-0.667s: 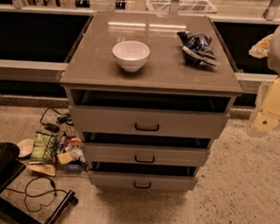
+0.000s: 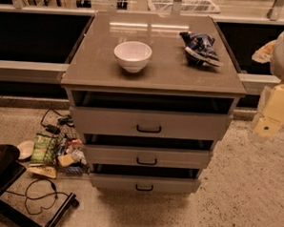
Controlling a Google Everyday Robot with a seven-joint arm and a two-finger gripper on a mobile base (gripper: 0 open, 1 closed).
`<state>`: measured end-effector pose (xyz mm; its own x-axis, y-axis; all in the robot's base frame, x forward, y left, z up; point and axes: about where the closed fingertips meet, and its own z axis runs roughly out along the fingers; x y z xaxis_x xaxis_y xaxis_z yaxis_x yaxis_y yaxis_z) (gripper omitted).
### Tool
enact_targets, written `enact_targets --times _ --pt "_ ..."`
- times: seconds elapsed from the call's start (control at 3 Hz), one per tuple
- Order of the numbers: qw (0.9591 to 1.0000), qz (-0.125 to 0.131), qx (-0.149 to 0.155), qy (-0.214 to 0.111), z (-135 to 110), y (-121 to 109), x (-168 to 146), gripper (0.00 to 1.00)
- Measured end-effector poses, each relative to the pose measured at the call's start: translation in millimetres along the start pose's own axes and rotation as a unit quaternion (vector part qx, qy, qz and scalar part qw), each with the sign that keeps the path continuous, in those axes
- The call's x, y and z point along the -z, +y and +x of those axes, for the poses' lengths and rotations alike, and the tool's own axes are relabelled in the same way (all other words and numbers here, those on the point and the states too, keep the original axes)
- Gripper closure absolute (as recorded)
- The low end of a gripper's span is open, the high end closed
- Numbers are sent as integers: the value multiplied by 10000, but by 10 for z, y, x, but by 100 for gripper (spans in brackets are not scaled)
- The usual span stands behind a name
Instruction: Open middle drawer
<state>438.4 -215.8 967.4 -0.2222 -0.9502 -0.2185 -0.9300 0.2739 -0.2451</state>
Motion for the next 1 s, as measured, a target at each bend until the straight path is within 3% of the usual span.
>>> enact_targets --times 0.67,1.0 --pt "9977 -52 -130 -667 158 343 -1044 0" --pt "9973 -123 -122 -712 200 446 -1713 0"
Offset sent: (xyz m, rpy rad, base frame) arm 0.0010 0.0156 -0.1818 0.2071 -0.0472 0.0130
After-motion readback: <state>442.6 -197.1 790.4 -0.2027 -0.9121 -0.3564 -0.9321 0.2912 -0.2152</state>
